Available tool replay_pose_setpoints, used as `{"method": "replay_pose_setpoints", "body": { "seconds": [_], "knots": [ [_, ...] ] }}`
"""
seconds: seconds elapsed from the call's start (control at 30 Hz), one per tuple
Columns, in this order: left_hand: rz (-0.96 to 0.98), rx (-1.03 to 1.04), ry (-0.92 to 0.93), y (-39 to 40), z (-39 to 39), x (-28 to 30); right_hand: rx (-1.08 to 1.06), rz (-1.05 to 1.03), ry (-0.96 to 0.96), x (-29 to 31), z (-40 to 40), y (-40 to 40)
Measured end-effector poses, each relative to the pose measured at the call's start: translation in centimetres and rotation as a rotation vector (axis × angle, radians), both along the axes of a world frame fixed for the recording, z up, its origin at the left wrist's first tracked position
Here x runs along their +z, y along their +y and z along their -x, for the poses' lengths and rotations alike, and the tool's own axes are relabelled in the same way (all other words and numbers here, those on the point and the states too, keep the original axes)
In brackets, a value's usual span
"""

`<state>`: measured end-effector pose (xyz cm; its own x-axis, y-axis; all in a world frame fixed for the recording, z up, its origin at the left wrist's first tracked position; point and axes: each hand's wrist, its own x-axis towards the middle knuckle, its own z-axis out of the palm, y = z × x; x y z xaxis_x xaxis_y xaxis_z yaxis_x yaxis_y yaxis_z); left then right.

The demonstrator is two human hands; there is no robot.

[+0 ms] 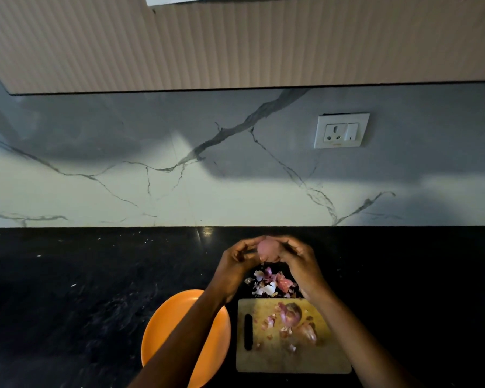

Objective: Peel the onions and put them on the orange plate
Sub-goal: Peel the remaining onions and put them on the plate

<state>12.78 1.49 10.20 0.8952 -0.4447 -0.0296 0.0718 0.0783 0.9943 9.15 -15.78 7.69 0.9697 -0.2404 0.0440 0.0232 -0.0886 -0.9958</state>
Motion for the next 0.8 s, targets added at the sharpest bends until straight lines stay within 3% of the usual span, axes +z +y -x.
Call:
{"method": "replay_pose_setpoints", "body": {
  "seconds": [0.17,0.3,0.5,0.8],
  "knots": [
    [-0.009,-0.030,0.007,-0.5,0.8,0.0,-0.187,-0.040,0.058,-0.3,-0.2,0.2],
    [0.010,-0.032,0.032,-0.4,0.6,-0.4,-0.105,-0.057,0.064,0.7,-0.2,-0.5],
    [0.029,0.024,0.064,-0.3,0.1,-0.8,0.090,0.101,0.109,1.5,0.5,-0.9],
    [-0.053,0.059,-0.073,-0.8,0.4,-0.7,0.077,0.138,0.078,1.9,1.0,0.8]
  ]
}}
